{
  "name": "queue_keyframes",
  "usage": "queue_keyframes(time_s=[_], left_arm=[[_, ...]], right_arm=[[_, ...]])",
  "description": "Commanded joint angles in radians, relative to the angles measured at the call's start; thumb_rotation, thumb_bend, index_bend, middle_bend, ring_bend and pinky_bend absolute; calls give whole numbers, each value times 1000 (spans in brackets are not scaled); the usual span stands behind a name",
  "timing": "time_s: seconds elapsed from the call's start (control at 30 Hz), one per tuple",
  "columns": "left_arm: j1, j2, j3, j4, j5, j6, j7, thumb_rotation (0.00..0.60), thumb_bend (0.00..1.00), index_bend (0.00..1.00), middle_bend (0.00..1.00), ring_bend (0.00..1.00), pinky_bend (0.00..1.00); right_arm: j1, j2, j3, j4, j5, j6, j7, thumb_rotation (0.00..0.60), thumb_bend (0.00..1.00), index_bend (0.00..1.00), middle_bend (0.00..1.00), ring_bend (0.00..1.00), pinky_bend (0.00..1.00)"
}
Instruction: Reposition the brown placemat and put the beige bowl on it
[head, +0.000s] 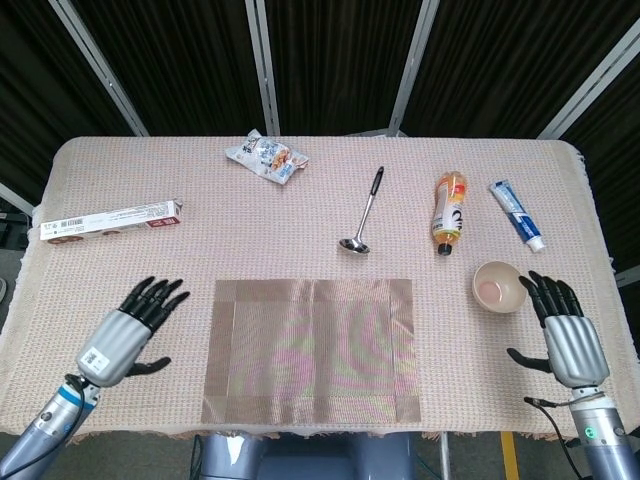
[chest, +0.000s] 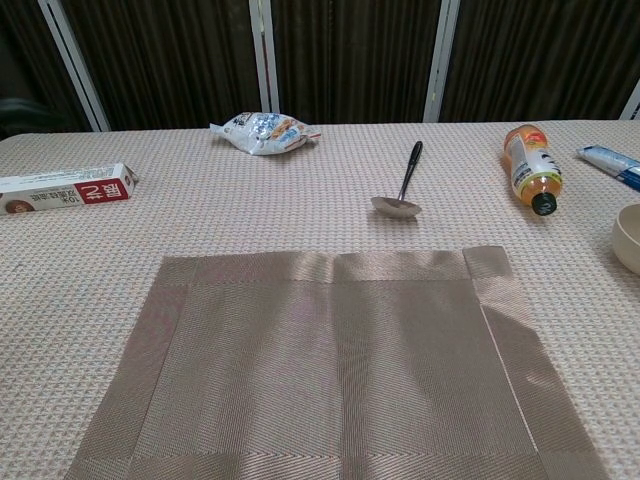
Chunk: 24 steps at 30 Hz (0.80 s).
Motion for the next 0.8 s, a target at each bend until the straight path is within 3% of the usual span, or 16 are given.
queue_keyframes(time_s=[0.03, 0.2, 0.47, 0.57, 0.67, 0.73, 0.8], left_arm=[[40, 34, -98, -55, -111, 61, 107, 600, 0, 0, 0, 0, 0], [56, 28, -154, -56, -166, 81, 105, 600, 0, 0, 0, 0, 0], [64, 44, -179, -27, -199, 48, 54, 600, 0, 0, 0, 0, 0], [64, 45, -186, -19, -202, 34, 39, 600, 0, 0, 0, 0, 0], [66, 44, -188, -19, -196, 25, 29, 600, 0, 0, 0, 0, 0], [69, 46, -189, -21, -189, 25, 26, 600, 0, 0, 0, 0, 0], [75, 48, -189, -26, -180, 28, 21, 600, 0, 0, 0, 0, 0]], right_arm=[[71, -50, 14, 69, 96, -133, -69, 600, 0, 55, 0, 0, 0], [133, -123, 25, 156, 172, -242, -142, 600, 0, 91, 0, 0, 0], [194, -243, 44, 306, 267, -332, -217, 600, 0, 170, 0, 0, 0], [203, -271, 49, 347, 281, -338, -224, 600, 0, 242, 0, 0, 0], [212, -296, 49, 385, 289, -346, -226, 600, 65, 340, 0, 0, 0], [217, -320, 52, 422, 288, -339, -228, 600, 209, 486, 0, 0, 0], [222, -350, 53, 469, 282, -328, -229, 600, 285, 630, 0, 0, 0]])
